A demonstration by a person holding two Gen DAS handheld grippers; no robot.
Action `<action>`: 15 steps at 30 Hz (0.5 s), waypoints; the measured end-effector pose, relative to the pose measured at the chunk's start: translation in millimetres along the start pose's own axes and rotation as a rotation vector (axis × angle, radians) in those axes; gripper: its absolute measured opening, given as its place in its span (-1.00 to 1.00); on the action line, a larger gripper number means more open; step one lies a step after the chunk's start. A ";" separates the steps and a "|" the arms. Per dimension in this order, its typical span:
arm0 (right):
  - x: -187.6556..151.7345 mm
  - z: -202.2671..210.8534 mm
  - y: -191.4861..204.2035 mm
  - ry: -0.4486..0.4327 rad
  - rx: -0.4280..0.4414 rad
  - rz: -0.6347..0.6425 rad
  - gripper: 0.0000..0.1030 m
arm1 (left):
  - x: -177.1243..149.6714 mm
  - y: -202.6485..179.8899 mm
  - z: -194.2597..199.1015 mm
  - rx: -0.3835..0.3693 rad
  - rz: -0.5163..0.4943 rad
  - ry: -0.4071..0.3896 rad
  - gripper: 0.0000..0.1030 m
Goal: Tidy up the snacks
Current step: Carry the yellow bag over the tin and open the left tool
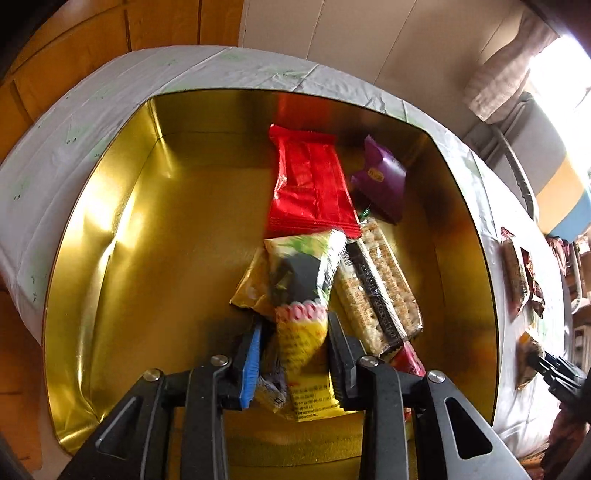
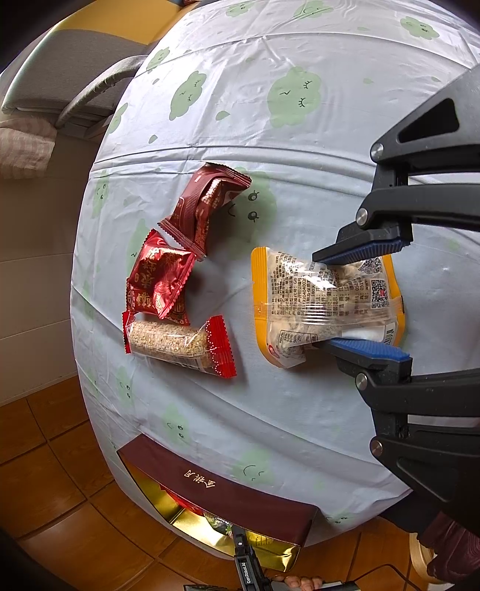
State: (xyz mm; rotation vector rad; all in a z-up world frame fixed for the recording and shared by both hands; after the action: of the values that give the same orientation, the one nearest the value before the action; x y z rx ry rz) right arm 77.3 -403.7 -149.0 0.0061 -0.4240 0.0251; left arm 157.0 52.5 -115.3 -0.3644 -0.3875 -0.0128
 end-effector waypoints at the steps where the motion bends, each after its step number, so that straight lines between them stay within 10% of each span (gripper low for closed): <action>1: 0.0 0.0 0.1 0.000 0.000 -0.001 -0.26 | 0.9 -0.9 1.2 0.001 -0.004 -0.005 -0.33; 15: -0.6 0.7 5.0 -0.025 -0.067 0.036 -0.26 | -15.3 0.2 74.8 0.156 -0.069 -0.300 0.24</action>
State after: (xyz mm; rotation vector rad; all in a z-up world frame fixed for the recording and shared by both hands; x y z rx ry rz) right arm 76.4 -398.7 -148.6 -0.0675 -0.4501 0.0459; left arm 115.4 78.0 -56.5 -0.1976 -0.6939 0.0047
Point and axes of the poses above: each gripper's, at about its wrist camera, not at the fingertips, and z roughly against the way its jaws point, y to its left, x to its top, the point moved 8 cm from there along -z, roughly the way its jaws point, and after that the axes turned 10 degrees about -x, right-handed, at the moved point
